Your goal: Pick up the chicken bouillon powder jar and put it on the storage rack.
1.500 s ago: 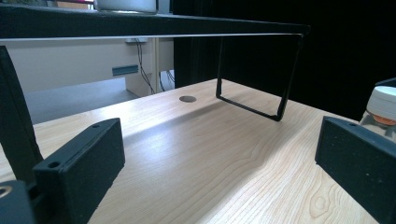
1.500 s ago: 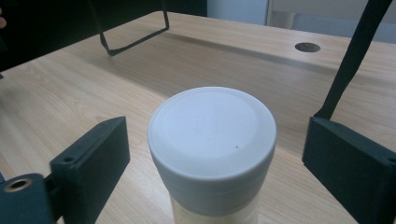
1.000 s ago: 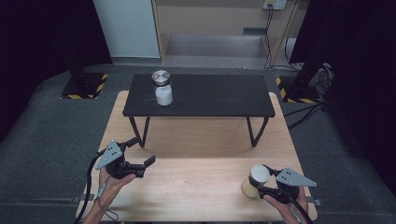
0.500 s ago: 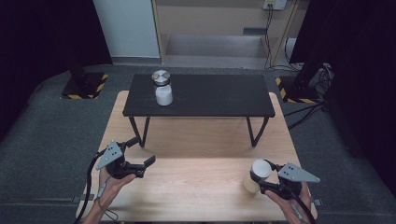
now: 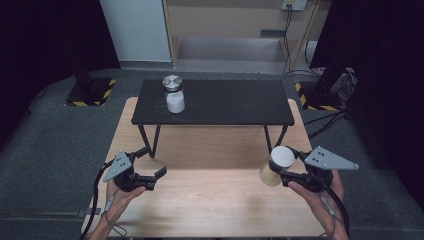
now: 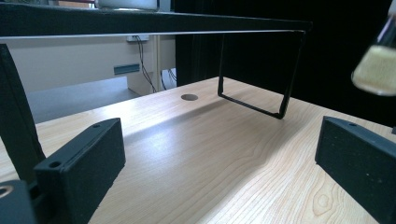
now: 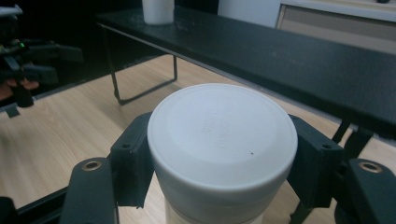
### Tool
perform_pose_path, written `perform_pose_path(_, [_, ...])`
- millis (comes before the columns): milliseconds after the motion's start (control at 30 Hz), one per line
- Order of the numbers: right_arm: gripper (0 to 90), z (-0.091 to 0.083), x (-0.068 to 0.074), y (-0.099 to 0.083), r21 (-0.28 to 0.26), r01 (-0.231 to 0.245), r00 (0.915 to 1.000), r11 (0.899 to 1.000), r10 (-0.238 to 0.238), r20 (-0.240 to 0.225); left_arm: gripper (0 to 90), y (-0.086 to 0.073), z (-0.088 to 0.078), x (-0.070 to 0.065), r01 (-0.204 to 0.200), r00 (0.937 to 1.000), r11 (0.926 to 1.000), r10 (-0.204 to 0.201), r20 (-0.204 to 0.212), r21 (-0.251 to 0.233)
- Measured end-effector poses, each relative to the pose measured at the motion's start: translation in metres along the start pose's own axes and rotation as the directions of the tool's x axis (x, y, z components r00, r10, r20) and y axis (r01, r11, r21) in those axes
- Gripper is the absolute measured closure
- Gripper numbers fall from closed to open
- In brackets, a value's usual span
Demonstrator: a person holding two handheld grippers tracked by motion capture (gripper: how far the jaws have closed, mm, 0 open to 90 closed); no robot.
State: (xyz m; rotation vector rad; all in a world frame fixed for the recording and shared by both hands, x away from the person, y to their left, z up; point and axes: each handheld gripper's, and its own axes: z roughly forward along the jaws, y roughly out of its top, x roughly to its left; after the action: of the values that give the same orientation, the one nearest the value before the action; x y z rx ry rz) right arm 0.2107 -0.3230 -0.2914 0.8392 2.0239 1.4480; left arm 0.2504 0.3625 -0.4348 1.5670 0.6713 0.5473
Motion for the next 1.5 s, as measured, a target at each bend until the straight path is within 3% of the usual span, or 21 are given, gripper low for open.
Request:
perform_pose_path(233, [33.7, 0.008, -0.005, 0.036, -0.005, 0.025, 0.9983, 1.0, -0.025, -0.052, 0.2, 0.0, 0.0, 0.0, -0.004, 1.0, 1.0, 0.004, -0.006, 0.002])
perform_pose_path(467, [33.7, 0.026, -0.014, 0.068, -0.005, 0.05, 0.9906, 0.999, -0.05, -0.127, 0.2, 0.001, -0.001, 0.0, -0.008, 0.9999, 0.9999, 0.008, -0.008, 0.008])
perform_pose_path(800, [33.8, 0.054, -0.027, 0.101, -0.001, 0.049, 0.9846, 0.999, -0.049, -0.168, 0.3, -0.002, -0.007, 0.0, 0.003, 0.9998, 1.0, -0.003, -0.021, -0.002])
perform_pose_path(1167, [33.7, 0.081, -0.043, 0.14, 0.003, 0.056, 0.9886, 0.998, -0.055, -0.14, 0.4, -0.004, -0.018, -0.003, 0.007, 0.9987, 1.0, -0.007, -0.051, -0.004])
perform_pose_path(1333, [33.7, 0.093, -0.052, 0.157, 0.011, 0.047, 0.9936, 0.999, -0.046, -0.103, 0.5, -0.004, -0.017, -0.002, 0.01, 0.9988, 1.0, -0.01, -0.049, -0.002])
perform_pose_path(1500, [33.7, 0.107, -0.059, 0.17, 0.014, 0.036, 0.9987, 0.999, -0.035, -0.037, 0.7, -0.004, -0.017, -0.002, 0.003, 0.9989, 1.0, -0.003, -0.046, 0.002])
